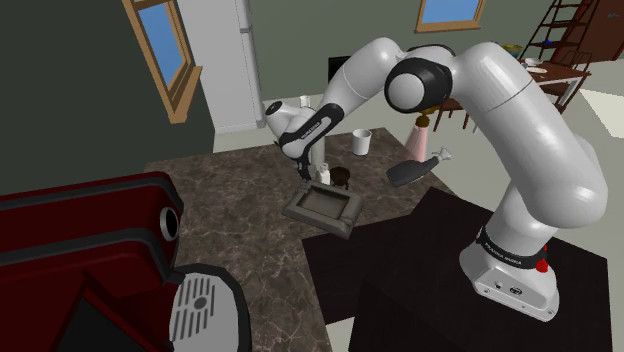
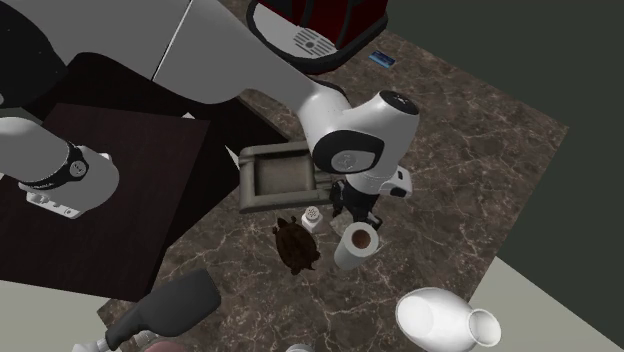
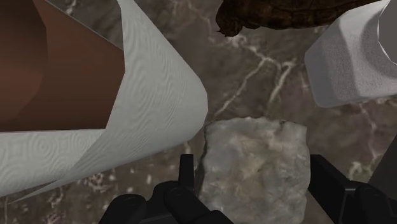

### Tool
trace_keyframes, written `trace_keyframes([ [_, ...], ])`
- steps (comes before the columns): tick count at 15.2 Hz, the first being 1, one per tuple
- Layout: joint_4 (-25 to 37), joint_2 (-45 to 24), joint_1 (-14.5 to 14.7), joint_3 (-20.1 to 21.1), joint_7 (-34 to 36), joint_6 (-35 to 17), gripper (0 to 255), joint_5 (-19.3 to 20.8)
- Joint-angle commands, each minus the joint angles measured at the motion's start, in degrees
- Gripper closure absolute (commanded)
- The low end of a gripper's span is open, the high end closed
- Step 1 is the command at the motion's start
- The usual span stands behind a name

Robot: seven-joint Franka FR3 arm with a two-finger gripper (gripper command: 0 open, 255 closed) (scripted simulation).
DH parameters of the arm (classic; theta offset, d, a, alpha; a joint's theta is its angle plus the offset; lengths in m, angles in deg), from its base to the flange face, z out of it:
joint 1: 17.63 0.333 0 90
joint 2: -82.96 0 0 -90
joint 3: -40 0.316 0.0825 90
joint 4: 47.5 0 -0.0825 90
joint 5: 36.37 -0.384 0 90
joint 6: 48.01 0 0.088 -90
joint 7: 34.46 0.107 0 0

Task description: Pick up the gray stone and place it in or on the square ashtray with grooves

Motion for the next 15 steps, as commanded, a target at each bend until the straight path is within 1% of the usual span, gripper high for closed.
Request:
trace_keyframes([
  [1, -0.4, 0.9, 0.0, 0.1, -0.2, 0.5, 255, -0.1],
  [15, -1.5, 8.2, 0.0, 0.5, -2.4, 6.4, 255, -0.9],
])
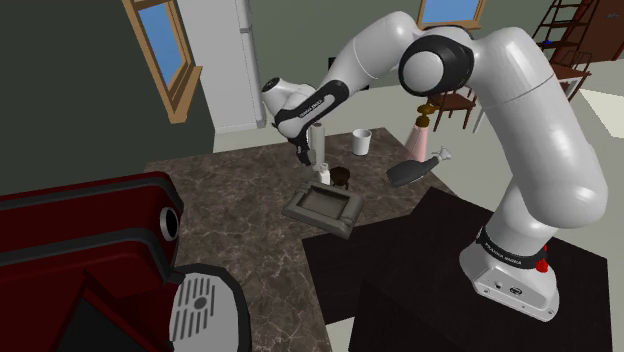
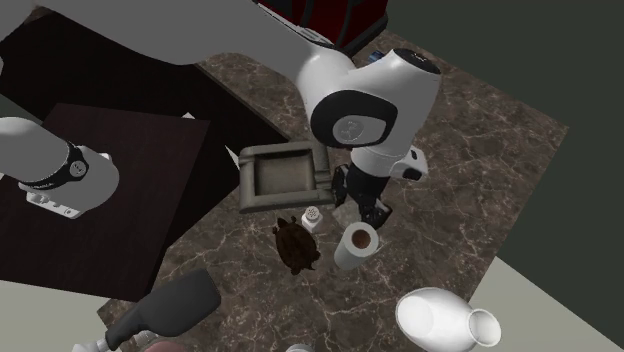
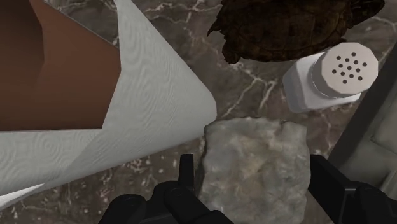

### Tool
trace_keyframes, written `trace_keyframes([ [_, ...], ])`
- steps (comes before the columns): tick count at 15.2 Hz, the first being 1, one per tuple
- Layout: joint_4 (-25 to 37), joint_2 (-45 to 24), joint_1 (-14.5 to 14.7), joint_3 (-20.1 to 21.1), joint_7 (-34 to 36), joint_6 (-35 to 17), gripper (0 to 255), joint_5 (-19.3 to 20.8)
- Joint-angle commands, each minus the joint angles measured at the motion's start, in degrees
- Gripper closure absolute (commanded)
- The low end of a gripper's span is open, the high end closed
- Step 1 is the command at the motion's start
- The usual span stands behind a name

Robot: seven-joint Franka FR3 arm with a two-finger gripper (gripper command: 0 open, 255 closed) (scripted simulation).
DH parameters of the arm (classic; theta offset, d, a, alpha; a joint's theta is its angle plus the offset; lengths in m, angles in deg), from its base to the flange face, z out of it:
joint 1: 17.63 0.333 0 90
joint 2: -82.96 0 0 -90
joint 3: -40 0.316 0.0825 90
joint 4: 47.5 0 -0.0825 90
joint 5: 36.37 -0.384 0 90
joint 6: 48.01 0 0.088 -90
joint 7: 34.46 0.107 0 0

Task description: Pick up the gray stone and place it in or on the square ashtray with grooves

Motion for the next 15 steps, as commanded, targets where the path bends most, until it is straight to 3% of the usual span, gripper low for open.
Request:
trace_keyframes([
  [1, 0.2, 0.9, 0.0, 0.1, -0.4, 1.0, 255, -0.1],
  [7, 0.6, 3.3, 0.0, 0.2, -1.4, 3.8, 255, -0.5],
  [15, -21.9, 17.0, 4.1, 1.7, 7.2, -2.7, 255, 0.9],
])
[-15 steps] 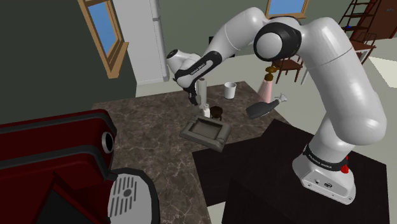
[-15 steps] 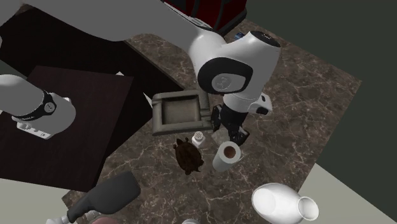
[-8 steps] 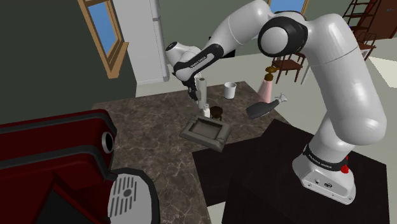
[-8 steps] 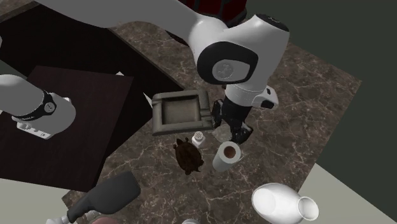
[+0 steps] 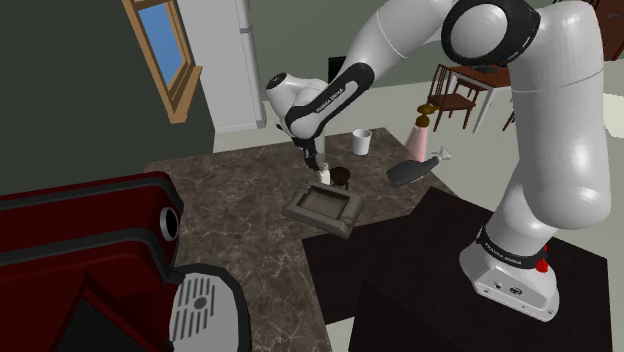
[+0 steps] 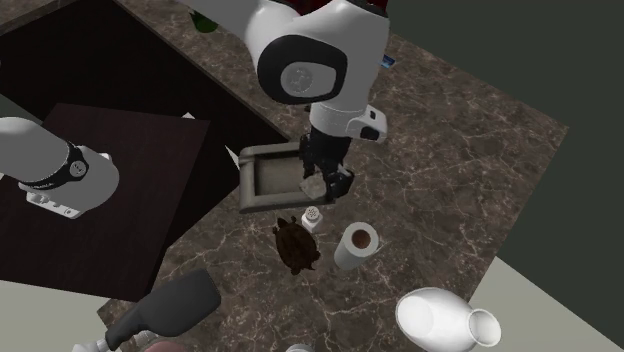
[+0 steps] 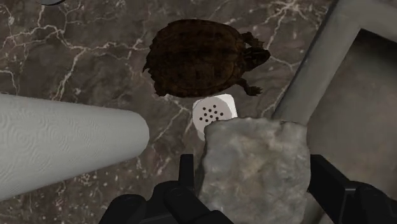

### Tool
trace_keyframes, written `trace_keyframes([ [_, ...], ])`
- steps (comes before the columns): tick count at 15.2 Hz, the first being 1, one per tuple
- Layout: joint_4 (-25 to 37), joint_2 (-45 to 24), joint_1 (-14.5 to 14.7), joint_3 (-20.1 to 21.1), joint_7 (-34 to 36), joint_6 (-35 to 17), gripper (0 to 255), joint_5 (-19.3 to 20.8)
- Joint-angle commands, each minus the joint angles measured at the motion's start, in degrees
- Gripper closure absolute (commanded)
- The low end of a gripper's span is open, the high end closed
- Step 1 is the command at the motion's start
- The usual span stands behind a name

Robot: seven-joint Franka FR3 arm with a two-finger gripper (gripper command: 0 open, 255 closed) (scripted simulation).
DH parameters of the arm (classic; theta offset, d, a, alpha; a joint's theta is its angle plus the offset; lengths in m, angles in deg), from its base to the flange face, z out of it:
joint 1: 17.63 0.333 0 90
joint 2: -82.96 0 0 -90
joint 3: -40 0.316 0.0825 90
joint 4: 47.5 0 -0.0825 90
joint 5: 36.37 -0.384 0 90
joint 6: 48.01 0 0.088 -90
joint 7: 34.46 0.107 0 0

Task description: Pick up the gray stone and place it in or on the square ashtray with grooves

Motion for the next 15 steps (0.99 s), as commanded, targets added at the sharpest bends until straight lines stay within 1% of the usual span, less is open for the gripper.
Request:
trace_keyframes([
  [1, -4.6, 3.2, 1.3, 0.6, 2.3, -0.6, 255, 0.1],
  [8, -19.1, 12.7, 5.2, 3.3, 10.0, -3.4, 255, -0.1],
  [15, -19.5, 8.6, 5.3, 2.8, 11.9, -7.6, 255, 1.4],
])
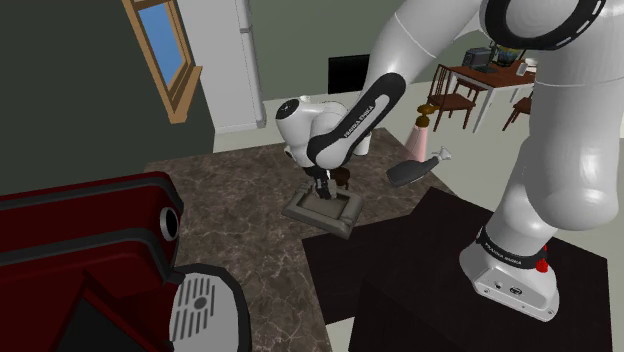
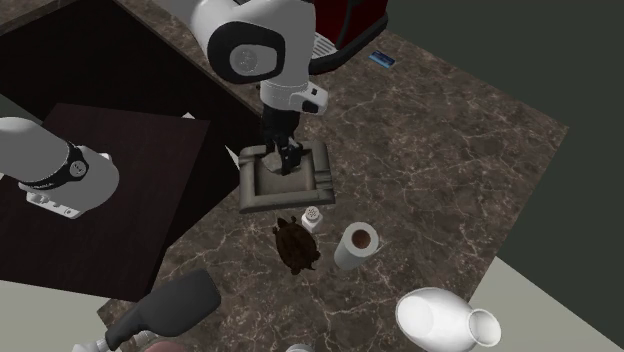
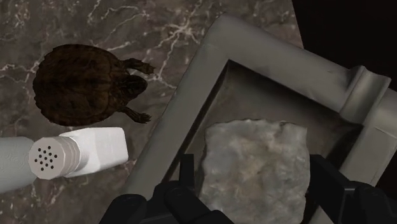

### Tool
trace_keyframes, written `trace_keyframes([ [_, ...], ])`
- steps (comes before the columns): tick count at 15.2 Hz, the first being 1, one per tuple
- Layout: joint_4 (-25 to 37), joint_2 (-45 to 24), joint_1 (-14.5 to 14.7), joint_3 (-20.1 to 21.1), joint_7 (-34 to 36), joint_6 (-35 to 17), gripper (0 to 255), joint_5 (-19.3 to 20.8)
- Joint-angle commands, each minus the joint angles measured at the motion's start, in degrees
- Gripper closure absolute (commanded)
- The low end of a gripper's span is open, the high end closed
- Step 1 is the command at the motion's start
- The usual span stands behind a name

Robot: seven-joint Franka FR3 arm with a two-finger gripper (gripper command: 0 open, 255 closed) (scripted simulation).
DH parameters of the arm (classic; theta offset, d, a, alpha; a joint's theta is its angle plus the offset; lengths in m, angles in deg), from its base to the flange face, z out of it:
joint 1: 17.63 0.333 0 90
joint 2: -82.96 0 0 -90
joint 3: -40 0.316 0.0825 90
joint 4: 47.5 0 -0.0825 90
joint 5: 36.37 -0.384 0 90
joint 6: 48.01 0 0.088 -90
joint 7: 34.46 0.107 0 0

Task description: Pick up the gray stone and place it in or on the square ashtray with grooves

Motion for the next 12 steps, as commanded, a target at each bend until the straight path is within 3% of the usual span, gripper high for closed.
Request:
trace_keyframes([
  [1, 0.0, -1.2, 0.1, -0.1, 0.6, -1.1, 255, 0.4],
  [12, 0.2, -4.3, 0.3, -0.5, 2.0, -3.9, 255, 1.5],
])
